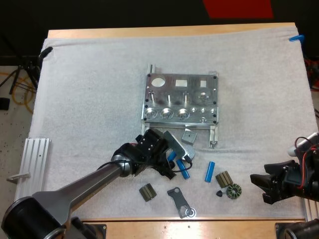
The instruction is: Load cells from right to left
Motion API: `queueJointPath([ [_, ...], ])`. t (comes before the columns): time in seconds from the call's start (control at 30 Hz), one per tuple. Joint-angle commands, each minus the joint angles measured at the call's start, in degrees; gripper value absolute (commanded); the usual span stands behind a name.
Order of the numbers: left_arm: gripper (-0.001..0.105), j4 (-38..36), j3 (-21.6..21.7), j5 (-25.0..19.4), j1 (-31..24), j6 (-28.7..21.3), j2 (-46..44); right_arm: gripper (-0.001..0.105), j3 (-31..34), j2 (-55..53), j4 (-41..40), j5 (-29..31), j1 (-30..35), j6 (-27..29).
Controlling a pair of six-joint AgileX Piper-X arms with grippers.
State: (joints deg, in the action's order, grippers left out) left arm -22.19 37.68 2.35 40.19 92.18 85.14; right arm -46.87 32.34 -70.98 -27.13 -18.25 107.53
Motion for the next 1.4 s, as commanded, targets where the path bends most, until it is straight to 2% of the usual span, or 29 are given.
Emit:
queueJointPath([
  [0.0,0.066,0.8,0.5,-0.4,0.1,0.6,-0.2,0.052,-0.5,0.0,0.4,0.3,-0.1,0.7],
  [0.63,0.066,1.5,0.9,0.9,0.1,2.7,2.7,0.052,-0.5,0.0,0.4,0.3,-0.1,0.7],
  [0.73,0.055,1.4,1.2,0.9,0.1,2.7,2.7,0.052,-0.5,0.0,0.4,0.3,-0.1,0.7],
  [0.8,0.036,0.8,1.4,1.6,0.1,2.7,2.7,0.052,-0.5,0.0,0.4,0.3,-0.1,0.7],
  [0.83,0.031,0.6,1.3,2.2,0.1,2.7,2.7,0.052,-0.5,0.0,0.4,0.3,-0.1,0.7],
  [0.9,0.008,-0.6,1.3,5.0,0.1,2.7,2.7,0.052,-0.5,0.0,0.4,0.3,-0.1,0.7],
  [0.97,0.000,-1.1,1.3,6.5,0.1,2.7,2.7,0.052,-0.5,0.0,0.4,0.3,-0.1,0.7],
  [1.23,0.000,-4.3,1.3,6.5,0.1,2.2,0.5,0.052,-0.5,0.0,0.4,0.1,-0.1,0.7],
  [1.37,0.000,-7.2,1.3,6.5,0.1,-0.6,-3.5,0.052,-0.5,0.0,0.4,-0.1,-0.1,0.7],
])
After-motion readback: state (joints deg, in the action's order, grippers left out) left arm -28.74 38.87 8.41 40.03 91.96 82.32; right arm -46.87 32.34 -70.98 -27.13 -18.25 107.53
